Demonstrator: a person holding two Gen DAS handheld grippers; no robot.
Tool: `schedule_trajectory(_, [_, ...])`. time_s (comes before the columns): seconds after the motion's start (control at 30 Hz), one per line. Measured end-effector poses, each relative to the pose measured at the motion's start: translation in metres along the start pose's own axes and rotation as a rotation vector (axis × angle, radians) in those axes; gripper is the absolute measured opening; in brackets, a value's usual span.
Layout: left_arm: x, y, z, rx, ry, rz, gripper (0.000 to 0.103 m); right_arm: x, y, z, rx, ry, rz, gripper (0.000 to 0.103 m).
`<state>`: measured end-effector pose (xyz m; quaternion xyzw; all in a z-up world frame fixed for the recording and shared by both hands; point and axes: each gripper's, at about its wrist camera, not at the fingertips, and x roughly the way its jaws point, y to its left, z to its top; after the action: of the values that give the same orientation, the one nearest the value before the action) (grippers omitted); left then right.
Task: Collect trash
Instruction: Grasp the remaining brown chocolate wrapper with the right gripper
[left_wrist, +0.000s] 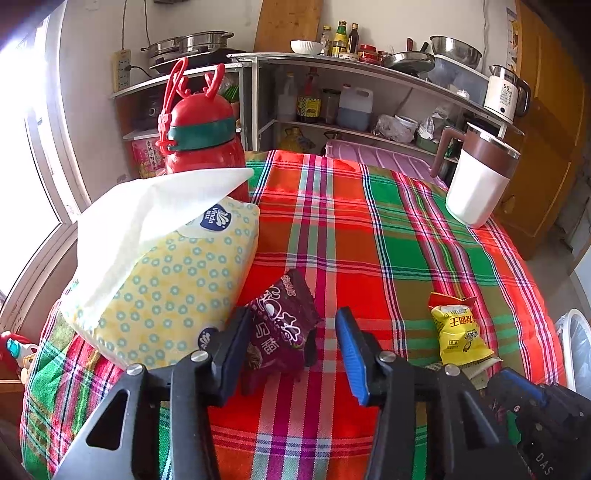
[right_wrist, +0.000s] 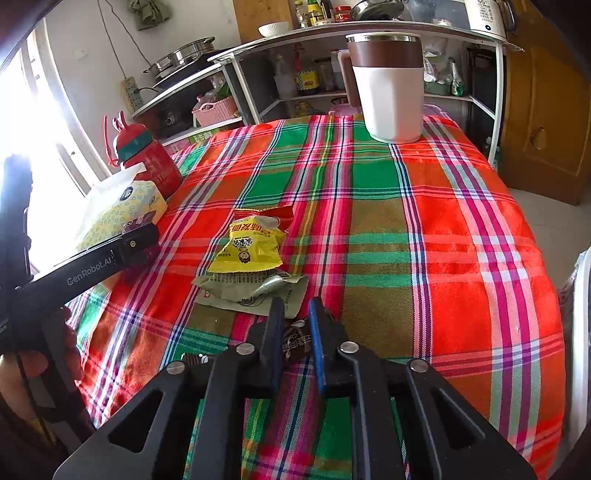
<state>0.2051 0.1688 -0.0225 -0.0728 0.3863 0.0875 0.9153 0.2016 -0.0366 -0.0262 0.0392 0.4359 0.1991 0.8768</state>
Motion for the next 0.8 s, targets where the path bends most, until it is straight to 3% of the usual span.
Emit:
schedule_trajectory(0.33, [-0.008,0.002,-0.004,-0.015,-0.013,-0.026,0.034,-0.007,-0.007,-0.001,0.032,-0.018,0.004,0.007])
schedule_trajectory(0.67, [-0.024,0.001,-0.009,-0.023,-0.033,-0.075,0.034,-0.020,-0.013,-0.003,0.057,-0.052,0.030,0.006])
schedule_trajectory(0.8, [-0.019,-0.001,-0.006,-0.006,-0.041,-0.020,0.034,-0.021,-0.017,-0.004,0.072,-0.041,0.056,0.006])
